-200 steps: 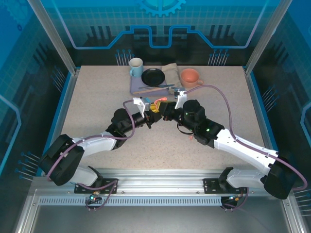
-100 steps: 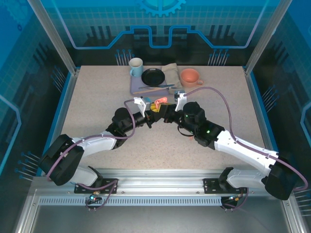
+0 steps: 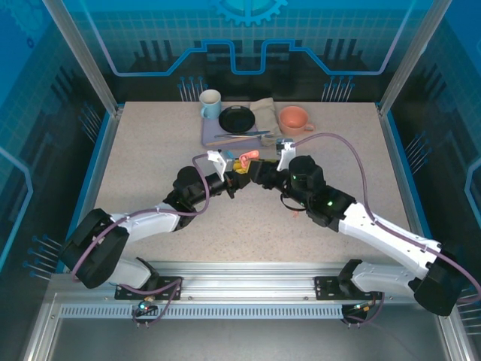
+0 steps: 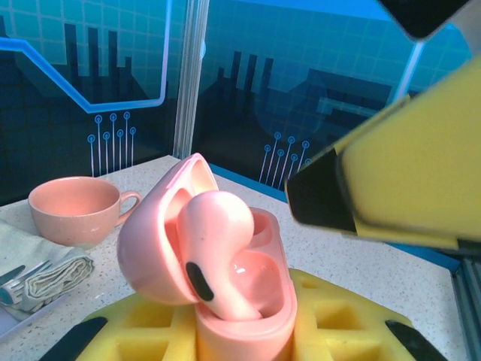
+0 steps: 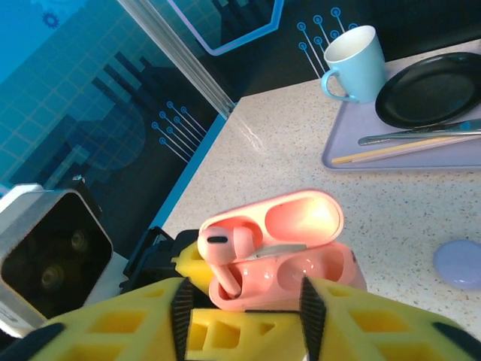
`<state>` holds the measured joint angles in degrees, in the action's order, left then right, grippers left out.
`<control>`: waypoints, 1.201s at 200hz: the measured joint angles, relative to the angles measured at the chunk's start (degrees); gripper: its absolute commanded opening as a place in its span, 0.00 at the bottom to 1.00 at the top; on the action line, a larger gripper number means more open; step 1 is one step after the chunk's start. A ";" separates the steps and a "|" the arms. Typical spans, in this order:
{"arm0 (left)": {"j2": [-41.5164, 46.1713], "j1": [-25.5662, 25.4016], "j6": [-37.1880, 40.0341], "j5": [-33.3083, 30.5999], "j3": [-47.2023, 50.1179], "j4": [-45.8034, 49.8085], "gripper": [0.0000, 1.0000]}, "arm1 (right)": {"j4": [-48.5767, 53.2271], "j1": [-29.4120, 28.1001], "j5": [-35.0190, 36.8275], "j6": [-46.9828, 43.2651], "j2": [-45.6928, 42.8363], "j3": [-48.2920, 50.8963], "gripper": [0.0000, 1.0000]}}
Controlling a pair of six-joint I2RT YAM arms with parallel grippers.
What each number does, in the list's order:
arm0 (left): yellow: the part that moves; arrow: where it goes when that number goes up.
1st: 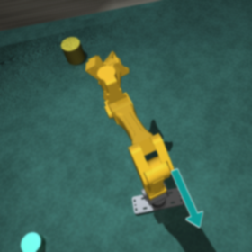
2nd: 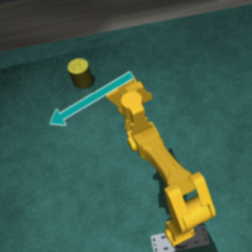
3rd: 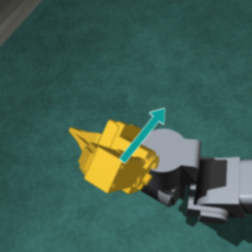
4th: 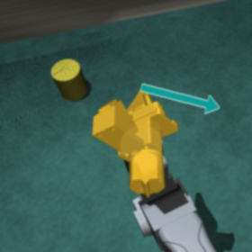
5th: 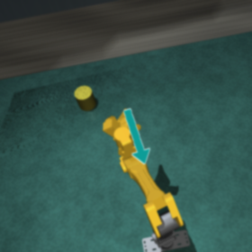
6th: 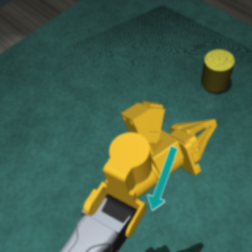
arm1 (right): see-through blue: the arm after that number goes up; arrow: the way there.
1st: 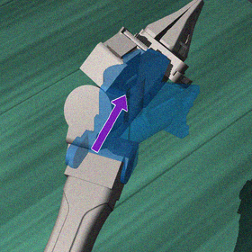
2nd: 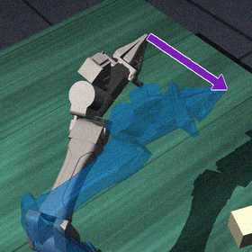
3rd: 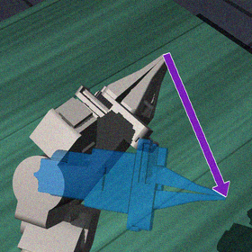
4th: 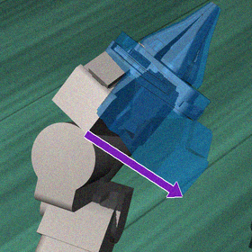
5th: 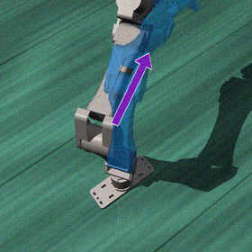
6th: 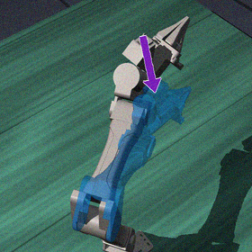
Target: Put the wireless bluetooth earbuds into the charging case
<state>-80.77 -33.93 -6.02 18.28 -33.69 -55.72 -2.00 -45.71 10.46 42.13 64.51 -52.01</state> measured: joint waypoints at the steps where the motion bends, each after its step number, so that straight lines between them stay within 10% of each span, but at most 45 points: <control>1: 0.04 0.00 0.09 0.00 0.00 0.09 0.00 | 0.15 0.00 0.00 0.00 0.00 -0.13 0.53; 69: 2.10 0.00 3.61 1.11 -0.24 5.22 0.00 | 18.99 0.15 -0.20 -0.50 6.29 -19.74 0.78; 240: 3.82 0.00 6.16 1.53 -0.66 7.96 0.00 | 35.63 2.71 -3.78 0.26 14.05 -25.97 0.76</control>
<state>-76.95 -33.93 0.14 19.81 -34.35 -47.77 33.63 -43.00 6.68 42.39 78.56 -77.97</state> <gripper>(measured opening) 0.235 0.764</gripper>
